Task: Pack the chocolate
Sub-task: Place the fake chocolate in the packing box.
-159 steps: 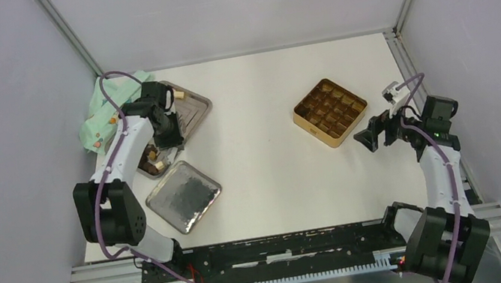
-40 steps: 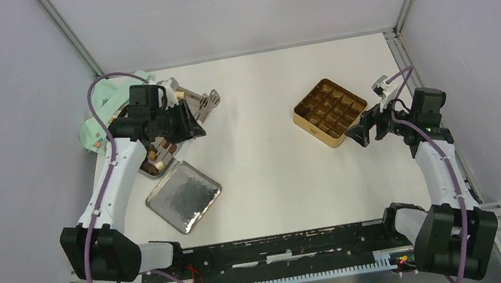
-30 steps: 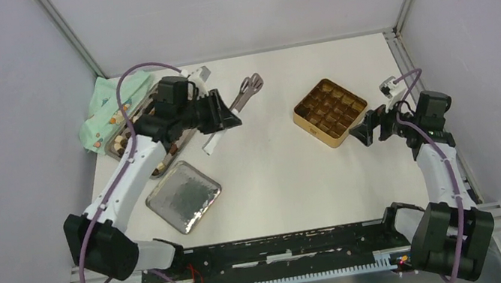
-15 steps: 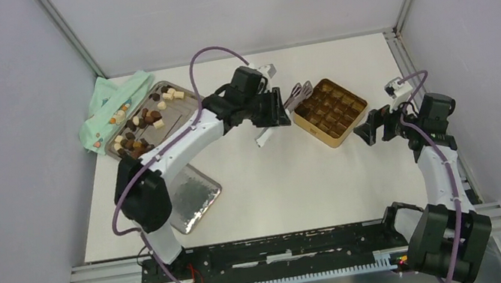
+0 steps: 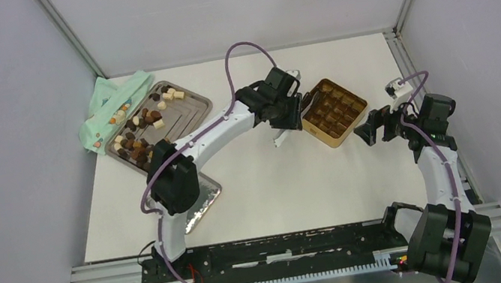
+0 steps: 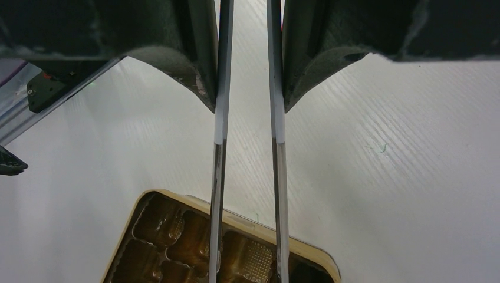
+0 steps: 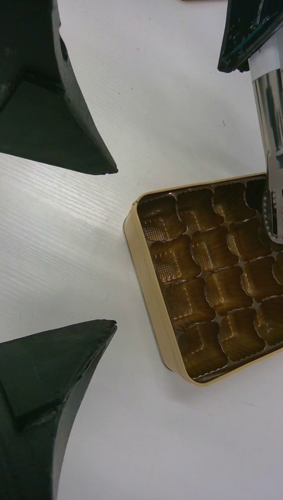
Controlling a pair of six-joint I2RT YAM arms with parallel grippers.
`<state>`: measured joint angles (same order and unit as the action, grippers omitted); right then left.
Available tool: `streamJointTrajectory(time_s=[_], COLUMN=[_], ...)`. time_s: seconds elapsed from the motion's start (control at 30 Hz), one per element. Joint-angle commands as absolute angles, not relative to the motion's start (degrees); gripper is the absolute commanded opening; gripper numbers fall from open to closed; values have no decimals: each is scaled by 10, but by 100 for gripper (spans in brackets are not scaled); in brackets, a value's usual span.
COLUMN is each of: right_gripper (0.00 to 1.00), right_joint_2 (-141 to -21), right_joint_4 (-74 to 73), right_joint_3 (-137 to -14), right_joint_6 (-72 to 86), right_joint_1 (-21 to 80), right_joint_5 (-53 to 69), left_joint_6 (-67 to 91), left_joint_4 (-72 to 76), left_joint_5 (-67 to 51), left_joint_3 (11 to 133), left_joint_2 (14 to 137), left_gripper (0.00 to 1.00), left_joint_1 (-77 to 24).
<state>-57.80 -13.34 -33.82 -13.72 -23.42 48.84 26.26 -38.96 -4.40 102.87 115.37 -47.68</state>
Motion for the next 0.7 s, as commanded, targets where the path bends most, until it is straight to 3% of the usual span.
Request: streamJointTrajectory(time_s=[0.0, 0.4, 0.67], right_gripper=[98, 98, 98], right_joint_2=[-574, -575, -574], right_joint_4=[-110, -109, -109], right_joint_3=[-336, -334, -334], right_joint_6=[-133, -133, -133], right_joint_1=[-237, -238, -238], right_joint_5=[488, 493, 495], left_joint_6=[227, 225, 226], left_joint_4=[-410, -431, -430], left_joint_5=[-10, -2, -2], left_joint_3=[1086, 1112, 1115], left_joint_2=[1171, 1192, 1191], left_gripper=[19, 40, 46], left_joint_1=[-480, -484, -484])
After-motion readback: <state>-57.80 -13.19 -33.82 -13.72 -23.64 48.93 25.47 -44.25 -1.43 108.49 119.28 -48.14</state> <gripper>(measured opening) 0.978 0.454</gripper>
